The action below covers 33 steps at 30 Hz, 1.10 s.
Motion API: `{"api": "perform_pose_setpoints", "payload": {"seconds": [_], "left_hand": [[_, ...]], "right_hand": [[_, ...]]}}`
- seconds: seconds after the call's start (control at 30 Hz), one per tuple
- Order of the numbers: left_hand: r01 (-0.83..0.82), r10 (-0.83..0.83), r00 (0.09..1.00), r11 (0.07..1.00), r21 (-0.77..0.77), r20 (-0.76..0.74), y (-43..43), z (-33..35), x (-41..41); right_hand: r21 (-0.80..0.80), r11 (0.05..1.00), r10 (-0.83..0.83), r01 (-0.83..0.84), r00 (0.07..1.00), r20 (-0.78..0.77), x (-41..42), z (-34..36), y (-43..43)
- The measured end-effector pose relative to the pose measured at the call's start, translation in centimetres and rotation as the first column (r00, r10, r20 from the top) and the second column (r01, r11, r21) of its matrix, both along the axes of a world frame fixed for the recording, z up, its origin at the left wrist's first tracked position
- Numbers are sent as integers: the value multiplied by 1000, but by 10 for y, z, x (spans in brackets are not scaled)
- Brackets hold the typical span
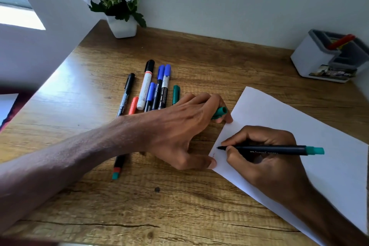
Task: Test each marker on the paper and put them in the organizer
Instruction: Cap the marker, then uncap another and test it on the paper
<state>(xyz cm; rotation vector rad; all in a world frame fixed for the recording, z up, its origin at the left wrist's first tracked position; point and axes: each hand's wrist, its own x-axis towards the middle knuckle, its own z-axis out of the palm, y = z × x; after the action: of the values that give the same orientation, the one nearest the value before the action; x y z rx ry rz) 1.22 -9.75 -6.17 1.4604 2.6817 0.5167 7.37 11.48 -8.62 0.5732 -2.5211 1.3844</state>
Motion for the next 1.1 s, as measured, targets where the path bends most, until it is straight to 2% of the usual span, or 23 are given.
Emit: {"api": "perform_pose_setpoints", "payload": {"seconds": [1.1], "left_hand": [[-22, 22, 1000, 999, -41, 14, 0, -3, -1]], "right_hand": [[-23, 993, -114, 115, 992, 63, -1, 1, -1]]}}
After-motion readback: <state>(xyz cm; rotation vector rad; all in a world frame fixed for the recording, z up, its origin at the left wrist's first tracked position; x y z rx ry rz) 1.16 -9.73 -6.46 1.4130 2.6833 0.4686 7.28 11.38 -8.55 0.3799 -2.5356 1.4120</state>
